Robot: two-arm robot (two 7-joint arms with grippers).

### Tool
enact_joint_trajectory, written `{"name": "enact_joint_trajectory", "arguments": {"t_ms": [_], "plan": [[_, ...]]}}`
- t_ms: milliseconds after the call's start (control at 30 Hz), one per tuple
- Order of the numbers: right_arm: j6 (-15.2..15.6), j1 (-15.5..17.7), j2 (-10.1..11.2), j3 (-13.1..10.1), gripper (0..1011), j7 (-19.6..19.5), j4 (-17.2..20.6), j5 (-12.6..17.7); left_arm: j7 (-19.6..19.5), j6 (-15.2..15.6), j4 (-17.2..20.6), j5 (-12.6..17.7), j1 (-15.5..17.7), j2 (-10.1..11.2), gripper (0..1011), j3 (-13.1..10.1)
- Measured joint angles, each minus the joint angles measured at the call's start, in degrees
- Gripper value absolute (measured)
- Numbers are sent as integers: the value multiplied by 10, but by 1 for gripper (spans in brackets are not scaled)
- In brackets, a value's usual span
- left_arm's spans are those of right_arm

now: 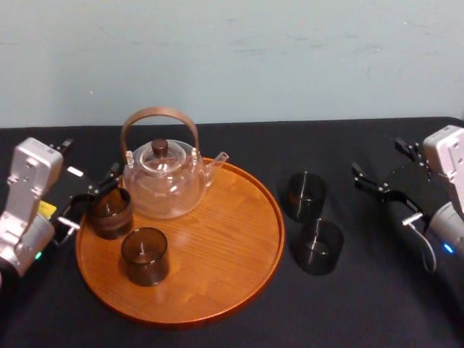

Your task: Pick up the glass from the table and place it on the tray.

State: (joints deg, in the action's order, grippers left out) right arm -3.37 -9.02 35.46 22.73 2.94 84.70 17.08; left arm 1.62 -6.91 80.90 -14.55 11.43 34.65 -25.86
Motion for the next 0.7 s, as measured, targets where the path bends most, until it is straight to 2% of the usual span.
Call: {"name": "enact_joint_trajectory", "arguments": {"t_ms": [400,700], "plan": [[40,59,32,-38,1002,47,76,43,0,0,0,0,0,0,1001,0],[63,98,64,-61,1002,114,122,84,0,0,0,0,0,0,1001,0]]}}
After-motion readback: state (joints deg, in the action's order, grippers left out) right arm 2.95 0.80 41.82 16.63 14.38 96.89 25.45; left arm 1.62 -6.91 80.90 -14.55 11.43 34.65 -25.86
